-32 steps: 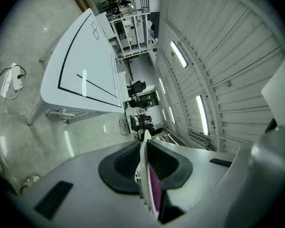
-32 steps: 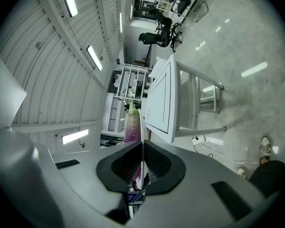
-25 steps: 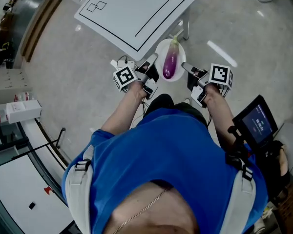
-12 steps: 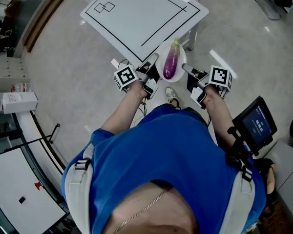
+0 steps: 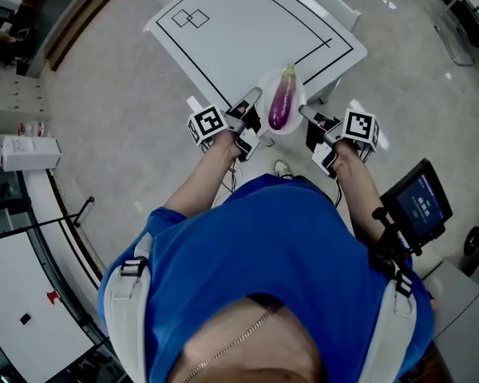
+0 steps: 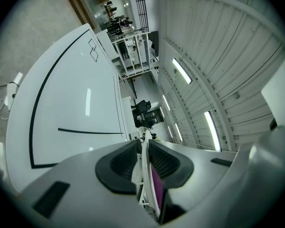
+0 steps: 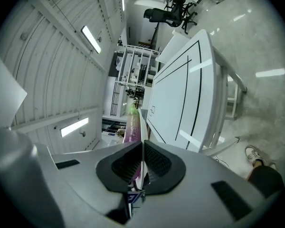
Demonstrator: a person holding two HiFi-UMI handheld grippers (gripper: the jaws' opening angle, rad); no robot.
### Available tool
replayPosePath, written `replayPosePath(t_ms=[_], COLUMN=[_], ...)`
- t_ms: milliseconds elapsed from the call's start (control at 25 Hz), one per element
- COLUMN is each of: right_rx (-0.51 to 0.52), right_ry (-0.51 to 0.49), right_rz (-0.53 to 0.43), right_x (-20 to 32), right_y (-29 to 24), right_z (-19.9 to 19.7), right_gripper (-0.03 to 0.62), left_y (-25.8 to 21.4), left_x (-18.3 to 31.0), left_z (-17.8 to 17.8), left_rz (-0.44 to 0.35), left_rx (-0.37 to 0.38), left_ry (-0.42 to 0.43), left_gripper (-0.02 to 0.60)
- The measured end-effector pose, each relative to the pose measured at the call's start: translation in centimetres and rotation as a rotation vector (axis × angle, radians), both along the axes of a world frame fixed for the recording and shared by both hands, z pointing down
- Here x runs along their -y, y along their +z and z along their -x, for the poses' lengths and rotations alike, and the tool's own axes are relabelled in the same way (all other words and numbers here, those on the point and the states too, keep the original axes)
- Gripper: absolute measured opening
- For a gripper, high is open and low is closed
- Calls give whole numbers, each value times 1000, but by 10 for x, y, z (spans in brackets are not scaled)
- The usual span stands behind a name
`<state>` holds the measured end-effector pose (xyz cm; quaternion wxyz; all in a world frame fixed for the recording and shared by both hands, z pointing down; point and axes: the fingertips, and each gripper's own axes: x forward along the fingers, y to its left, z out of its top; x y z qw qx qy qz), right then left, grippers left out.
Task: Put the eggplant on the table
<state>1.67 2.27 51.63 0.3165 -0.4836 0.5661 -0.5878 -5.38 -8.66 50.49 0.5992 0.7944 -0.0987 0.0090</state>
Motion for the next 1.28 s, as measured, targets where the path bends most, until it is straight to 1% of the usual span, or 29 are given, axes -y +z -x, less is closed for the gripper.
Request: replayPosePath(t_ms=[80, 240, 400, 600, 880, 960, 1120, 1200, 1280], right_rx=[5, 37, 28, 47, 30, 25, 24, 25, 25], right_ry=[-12, -37, -68, -77, -118, -137, -193, -212, -224], right_rz=[-1, 6, 12, 23, 27, 32, 55, 64, 71], right_x=[17, 57, 55, 56, 53, 67, 144, 167, 173], right_y=[4, 13, 17, 19, 20, 25, 35, 43, 49], right_z=[-4, -17, -11, -7, -1, -14, -72, -85, -87], right_gripper=[15, 15, 15, 15, 15, 15, 15, 15, 15], left_y=[4, 16, 19, 15, 19, 21, 23, 25, 25], left_x=[17, 55, 50, 47, 39, 49, 112, 127, 126], left_z=[-3, -14, -4, 11, 43, 40, 0, -3, 2], left_rz=[-5, -2, 0, -8, 11, 14, 18, 18, 17], left_rx=[8, 31, 23, 6, 3, 5, 26, 30, 34], left_ry=[-8, -35, -67, -93, -181, -214, -294, -323, -346], left_gripper=[74, 84, 84, 84, 84, 83, 83, 83, 83])
